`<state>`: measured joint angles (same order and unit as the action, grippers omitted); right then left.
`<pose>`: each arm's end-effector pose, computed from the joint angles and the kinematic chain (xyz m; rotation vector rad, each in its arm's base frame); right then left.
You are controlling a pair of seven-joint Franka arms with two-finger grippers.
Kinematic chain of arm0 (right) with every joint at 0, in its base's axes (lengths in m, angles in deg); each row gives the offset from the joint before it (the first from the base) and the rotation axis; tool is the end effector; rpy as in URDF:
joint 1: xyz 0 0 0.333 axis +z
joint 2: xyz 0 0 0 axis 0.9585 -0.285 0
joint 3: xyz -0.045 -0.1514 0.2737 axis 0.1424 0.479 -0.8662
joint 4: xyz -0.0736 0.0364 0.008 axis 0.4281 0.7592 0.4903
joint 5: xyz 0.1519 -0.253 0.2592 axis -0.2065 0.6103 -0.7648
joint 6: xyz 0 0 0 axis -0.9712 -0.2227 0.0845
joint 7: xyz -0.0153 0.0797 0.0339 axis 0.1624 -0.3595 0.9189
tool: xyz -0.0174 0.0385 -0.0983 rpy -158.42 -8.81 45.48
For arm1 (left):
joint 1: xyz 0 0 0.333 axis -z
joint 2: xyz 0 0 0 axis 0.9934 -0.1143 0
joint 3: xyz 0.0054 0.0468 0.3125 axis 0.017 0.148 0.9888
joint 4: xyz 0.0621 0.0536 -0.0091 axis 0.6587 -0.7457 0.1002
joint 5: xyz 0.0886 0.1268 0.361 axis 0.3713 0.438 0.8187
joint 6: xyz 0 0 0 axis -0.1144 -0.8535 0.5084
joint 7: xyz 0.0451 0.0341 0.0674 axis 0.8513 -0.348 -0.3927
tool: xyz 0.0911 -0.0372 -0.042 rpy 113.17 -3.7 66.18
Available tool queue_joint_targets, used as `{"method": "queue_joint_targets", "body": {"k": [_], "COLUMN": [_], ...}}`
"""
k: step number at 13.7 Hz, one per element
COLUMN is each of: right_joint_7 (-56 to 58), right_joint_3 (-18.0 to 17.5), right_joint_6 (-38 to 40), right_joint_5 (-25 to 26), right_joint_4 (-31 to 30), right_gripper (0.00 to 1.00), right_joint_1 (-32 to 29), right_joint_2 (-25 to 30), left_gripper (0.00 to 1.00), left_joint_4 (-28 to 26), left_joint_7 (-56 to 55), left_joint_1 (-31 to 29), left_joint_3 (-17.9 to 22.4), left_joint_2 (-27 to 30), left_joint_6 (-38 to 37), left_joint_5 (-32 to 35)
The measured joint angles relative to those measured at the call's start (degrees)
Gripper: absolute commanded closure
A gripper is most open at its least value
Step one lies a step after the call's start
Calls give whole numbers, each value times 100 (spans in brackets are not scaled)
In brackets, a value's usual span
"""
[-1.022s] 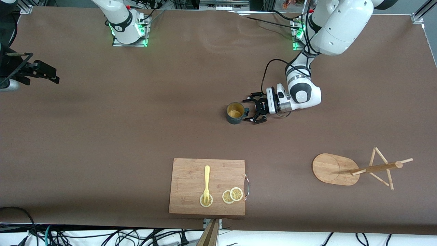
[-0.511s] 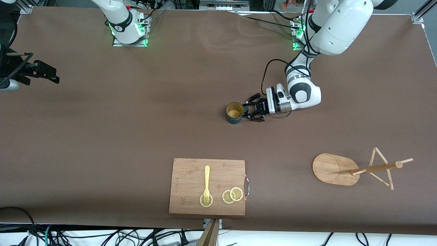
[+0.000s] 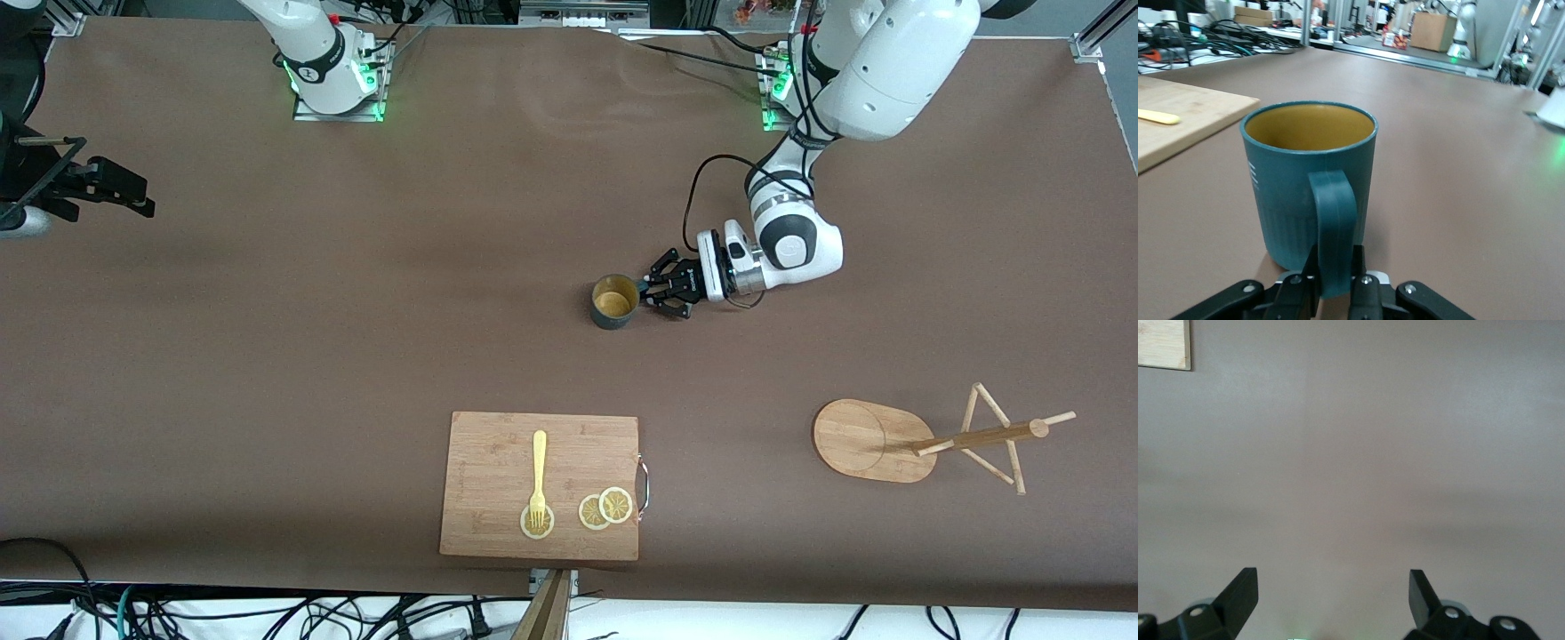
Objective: Pass cup and hang on rack
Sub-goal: 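Lift the mug by its handle and carry it toward the wooden rack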
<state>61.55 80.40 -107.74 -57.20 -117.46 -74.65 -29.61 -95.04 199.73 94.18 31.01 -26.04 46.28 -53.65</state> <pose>0.5492 -0.0267 0.5864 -3.1295 -0.1085 0.1140 0.4777 -0.2343 0.1095 1.7150 -1.2177 0.9610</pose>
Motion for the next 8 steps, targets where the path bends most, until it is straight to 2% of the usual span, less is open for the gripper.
{"method": "queue_joint_targets", "body": {"k": [2,3,6,8], "right_joint_7": [0,0,0,0], "right_joint_3": [0,0,-3,-4], "right_joint_6": [0,0,0,0], "right_joint_5": [0,0,-1,-1], "right_joint_4": [1,1,4,6], "right_gripper": [0,0,0,0], "right_joint_1": [0,0,0,0], "right_joint_2": [0,0,0,0], "left_gripper": [100,100,100,100], "left_joint_4": [5,7,8,18], "left_joint_7": [-1001,-1670,-3980,-5584], "left_joint_1": [-34,-73,-403,-817], "left_joint_3": [2,5,10,51], "left_joint_2": [311,517,1281,1870], "left_joint_6": [0,0,-115,-709], "left_joint_5": [170,482,1940,2971]}}
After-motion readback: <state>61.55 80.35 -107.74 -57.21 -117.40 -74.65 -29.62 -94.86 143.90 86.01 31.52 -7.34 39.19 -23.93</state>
